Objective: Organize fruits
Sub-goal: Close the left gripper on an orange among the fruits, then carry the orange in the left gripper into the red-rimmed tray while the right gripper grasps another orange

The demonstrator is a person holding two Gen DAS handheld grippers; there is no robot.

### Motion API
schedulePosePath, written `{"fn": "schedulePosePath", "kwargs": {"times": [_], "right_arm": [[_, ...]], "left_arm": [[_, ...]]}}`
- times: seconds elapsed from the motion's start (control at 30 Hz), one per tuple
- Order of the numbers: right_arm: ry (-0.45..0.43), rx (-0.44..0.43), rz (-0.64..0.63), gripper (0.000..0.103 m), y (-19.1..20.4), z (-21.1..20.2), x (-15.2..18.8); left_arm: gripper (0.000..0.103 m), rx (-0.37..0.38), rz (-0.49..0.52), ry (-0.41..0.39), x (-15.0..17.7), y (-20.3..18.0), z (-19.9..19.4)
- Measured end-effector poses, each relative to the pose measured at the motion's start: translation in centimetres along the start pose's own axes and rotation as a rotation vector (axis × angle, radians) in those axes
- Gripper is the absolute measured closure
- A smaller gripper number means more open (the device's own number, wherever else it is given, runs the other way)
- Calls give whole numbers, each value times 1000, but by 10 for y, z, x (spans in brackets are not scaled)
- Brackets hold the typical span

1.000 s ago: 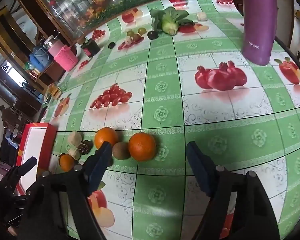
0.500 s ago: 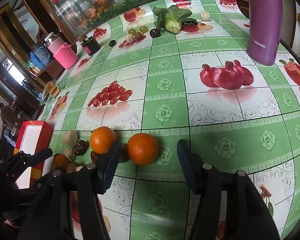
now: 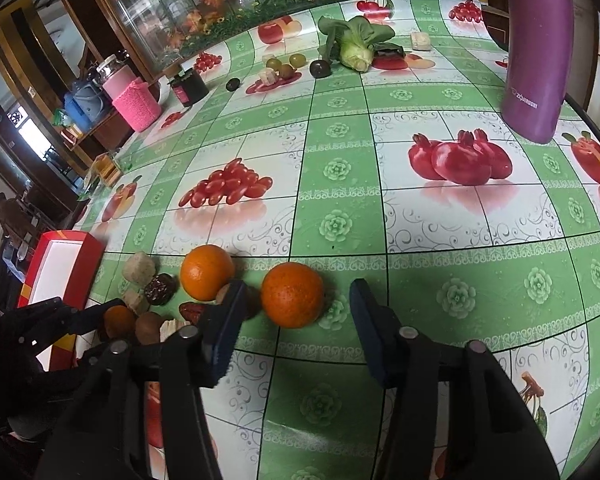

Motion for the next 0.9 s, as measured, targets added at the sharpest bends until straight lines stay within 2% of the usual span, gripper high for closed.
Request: {"fn": "schedulePosePath", "kwargs": {"times": [0.07,0.17,0.4,0.63,0.73,0.9], "right_arm": [[-5,16,-18,62,1,0,1],[-4,3,-27,68,5,-1,3],[-3,-17,30,69,-4,-6,8],[-50,-78,84,70,-2,-33,23],[-75,-126,76,70,13,-50,25],[-99,-199,-25,70,74,-73,32]], "left_arm": [[73,-1,-3,-7,1,-1,-1],[74,-5,-20,-21,3,-2,-3],[74,3,-59,-79,7,-8,-27],[74,-2,-116,-198,15,-10,-80],[74,-46,-162,-249,24,2,-109],[74,-143,-231,-303,45,29,-146]]}}
Point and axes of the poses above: each gripper's, at about its wrist camera, not at the fingertips, and z roughly the way its jaws point, y to its left, x to its underside, the point moved 7 cm from there along z, roughly the way its jaws point, and after that the axes turned 11 degrees about x, right-handed, at the moved point
